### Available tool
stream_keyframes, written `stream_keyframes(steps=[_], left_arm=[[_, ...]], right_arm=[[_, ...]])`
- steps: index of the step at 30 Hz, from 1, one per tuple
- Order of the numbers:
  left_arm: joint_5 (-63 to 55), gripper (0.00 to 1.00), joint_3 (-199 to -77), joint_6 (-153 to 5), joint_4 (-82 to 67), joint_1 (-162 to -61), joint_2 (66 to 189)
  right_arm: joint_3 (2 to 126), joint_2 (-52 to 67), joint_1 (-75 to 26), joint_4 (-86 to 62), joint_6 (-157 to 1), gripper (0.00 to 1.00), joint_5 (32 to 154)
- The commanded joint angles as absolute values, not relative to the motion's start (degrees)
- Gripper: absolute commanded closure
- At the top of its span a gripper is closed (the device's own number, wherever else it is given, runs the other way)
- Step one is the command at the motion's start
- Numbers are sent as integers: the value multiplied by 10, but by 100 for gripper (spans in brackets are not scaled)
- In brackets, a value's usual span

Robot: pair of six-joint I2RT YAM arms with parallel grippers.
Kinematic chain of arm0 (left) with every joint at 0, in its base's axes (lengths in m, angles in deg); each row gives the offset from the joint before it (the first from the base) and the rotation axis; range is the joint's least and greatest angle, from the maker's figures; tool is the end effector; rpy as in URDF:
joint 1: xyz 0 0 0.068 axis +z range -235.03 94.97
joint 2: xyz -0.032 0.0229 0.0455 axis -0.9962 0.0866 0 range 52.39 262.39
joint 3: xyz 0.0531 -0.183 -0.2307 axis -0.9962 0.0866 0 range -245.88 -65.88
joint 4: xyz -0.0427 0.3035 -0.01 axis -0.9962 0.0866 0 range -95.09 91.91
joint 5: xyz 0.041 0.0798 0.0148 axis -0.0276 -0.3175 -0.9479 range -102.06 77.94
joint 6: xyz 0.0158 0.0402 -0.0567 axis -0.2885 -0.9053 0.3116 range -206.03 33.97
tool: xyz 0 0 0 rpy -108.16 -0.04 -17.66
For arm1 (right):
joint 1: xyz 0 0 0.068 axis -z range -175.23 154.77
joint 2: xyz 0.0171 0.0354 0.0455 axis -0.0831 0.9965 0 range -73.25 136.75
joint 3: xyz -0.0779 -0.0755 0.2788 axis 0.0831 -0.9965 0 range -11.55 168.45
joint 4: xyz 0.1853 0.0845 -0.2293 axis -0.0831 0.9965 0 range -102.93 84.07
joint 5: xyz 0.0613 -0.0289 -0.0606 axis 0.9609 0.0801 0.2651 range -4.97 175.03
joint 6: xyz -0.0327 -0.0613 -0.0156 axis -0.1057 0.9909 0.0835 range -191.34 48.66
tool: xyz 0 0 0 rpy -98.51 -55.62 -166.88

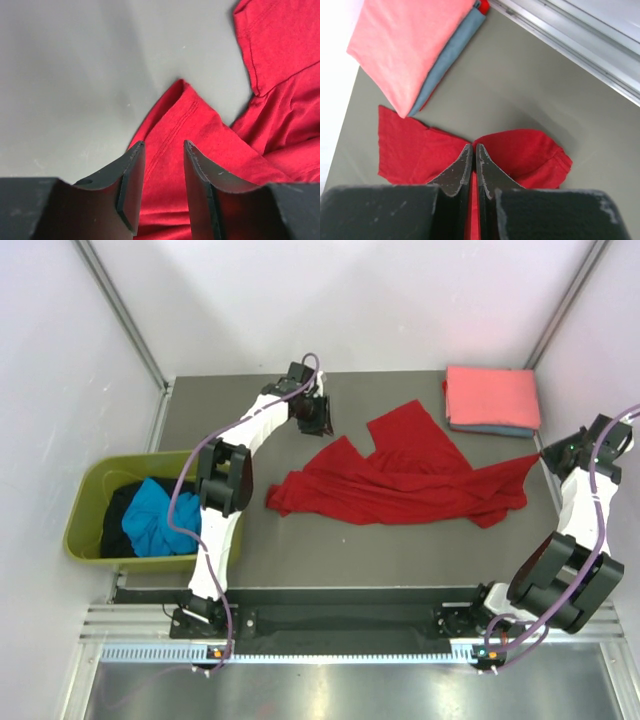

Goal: Fold and stack the t-shirts
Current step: Flatten the tshirt out

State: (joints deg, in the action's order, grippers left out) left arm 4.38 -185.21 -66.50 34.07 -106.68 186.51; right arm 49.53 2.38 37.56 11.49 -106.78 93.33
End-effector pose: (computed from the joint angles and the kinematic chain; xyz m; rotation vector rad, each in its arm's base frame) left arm 0.5494 -0.2359 0.2005 0.1689 2.5746 -0.6434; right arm 0.2978 -0.1818 0.2972 1.1962 1.9046 0.1880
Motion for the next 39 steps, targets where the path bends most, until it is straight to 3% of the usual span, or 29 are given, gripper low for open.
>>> stream_keyframes(steps=[1, 15, 39], left_arm=[[64, 58, -1852, -708, 290, -1078, 1878], [104, 56, -1874, -732, 244, -1094, 1954], [-44, 53, -1874, -779, 257, -1124, 1902]], right_arm=[[496, 29, 381, 58, -1073, 100, 954], [501, 51, 381, 44, -1072, 100, 975], [500, 55, 381, 38, -1069, 100, 985]])
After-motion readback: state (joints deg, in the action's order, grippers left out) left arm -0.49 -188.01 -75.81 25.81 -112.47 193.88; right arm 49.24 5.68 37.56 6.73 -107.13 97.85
